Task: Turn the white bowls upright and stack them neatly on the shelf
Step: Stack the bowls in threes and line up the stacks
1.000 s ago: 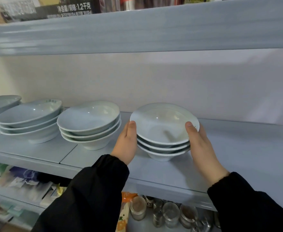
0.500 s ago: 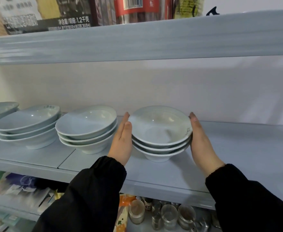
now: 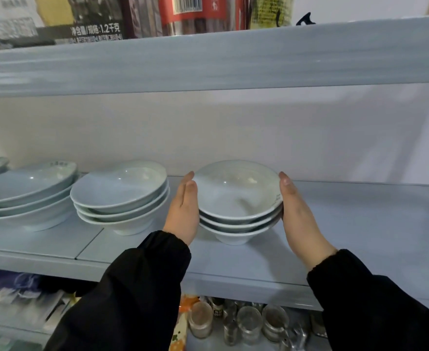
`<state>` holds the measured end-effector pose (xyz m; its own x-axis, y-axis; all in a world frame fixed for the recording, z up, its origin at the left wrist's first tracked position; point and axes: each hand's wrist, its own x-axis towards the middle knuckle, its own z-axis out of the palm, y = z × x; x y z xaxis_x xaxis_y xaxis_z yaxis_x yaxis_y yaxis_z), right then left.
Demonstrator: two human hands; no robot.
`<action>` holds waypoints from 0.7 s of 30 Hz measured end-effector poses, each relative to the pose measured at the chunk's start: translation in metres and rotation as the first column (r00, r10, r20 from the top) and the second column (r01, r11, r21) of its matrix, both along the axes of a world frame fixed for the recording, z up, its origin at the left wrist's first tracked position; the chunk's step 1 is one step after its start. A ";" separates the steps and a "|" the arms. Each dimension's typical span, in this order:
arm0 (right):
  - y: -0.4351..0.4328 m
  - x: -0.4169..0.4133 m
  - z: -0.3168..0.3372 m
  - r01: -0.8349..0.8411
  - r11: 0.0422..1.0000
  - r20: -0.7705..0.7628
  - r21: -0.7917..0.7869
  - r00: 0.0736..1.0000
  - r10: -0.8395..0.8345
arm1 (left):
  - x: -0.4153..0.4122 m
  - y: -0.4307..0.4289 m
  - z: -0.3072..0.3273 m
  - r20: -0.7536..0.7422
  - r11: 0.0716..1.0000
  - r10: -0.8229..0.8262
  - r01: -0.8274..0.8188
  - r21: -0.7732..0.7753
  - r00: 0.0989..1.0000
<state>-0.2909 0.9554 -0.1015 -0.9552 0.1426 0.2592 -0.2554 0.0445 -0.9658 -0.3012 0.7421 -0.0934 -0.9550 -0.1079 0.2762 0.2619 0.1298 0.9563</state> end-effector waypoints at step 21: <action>-0.034 0.047 0.068 0.133 0.971 -0.357 0.201 0.933 -0.053 | 0.026 -0.090 0.065 -0.368 0.990 0.115 -0.138 -0.035 0.923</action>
<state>-0.2437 0.9209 -0.0338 -0.7850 0.1287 0.6060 -0.5565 0.2835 -0.7810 -0.2752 0.6524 -0.0287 -0.7670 -0.1940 0.6116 0.5680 0.2380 0.7879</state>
